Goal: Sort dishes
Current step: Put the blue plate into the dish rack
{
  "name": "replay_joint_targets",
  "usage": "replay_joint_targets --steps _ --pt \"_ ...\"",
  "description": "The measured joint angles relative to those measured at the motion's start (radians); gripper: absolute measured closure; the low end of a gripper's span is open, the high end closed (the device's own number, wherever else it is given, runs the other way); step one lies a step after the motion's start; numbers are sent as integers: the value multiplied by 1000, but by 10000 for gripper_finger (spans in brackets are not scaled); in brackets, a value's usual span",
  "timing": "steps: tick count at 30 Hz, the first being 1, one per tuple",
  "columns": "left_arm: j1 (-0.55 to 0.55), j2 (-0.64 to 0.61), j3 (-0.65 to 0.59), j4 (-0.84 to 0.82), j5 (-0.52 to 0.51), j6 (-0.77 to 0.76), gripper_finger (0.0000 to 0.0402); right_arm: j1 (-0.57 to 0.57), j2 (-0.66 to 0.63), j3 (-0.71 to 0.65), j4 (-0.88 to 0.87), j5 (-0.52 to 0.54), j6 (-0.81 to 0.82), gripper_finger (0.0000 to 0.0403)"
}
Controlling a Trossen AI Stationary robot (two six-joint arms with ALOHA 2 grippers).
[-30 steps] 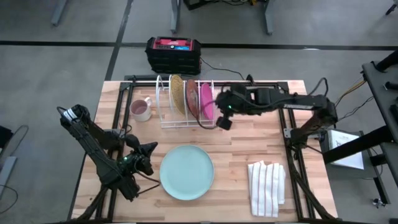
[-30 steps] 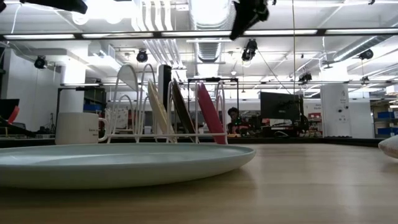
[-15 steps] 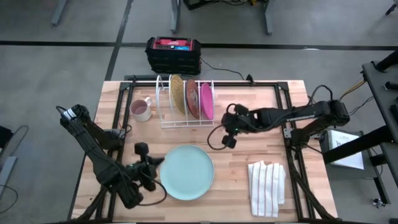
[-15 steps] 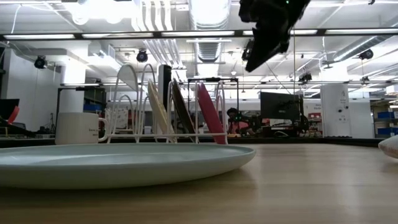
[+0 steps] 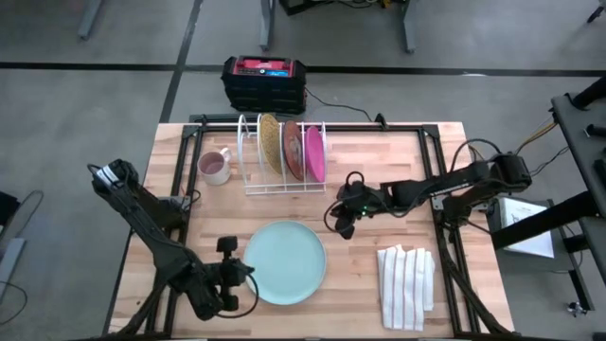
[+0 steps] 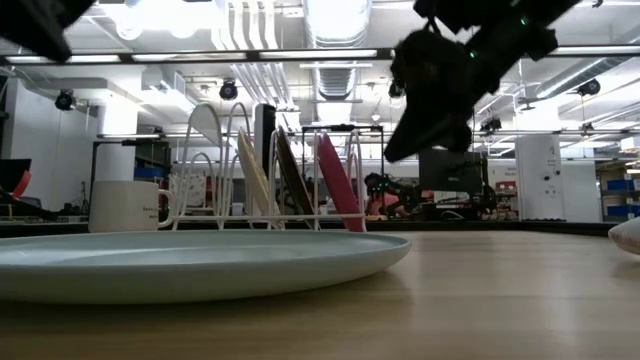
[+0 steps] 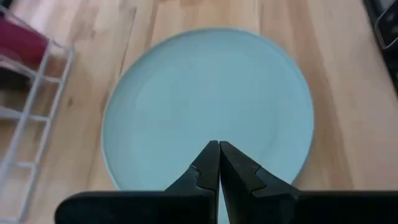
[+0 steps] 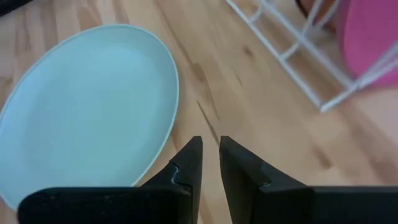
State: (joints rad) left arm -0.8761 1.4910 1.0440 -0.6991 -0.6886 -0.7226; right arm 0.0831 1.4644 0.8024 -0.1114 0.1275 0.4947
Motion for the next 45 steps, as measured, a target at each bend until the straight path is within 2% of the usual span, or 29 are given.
replay_joint_targets --steps 9,16,28,40,45 --pt "1 0 -163 133 28 -148 401 21 74 -52 71 1 120 308" --pt "1 0 -240 262 28 -165 401 29 160 -52 133 -61 165 266" --pt "1 31 -263 290 28 -243 401 31 273 -51 271 -168 226 212" --pt "1 194 -206 302 28 -264 401 32 373 -48 444 -262 266 207" --pt "6 245 -188 300 27 -273 401 32 397 -29 450 -274 266 202"
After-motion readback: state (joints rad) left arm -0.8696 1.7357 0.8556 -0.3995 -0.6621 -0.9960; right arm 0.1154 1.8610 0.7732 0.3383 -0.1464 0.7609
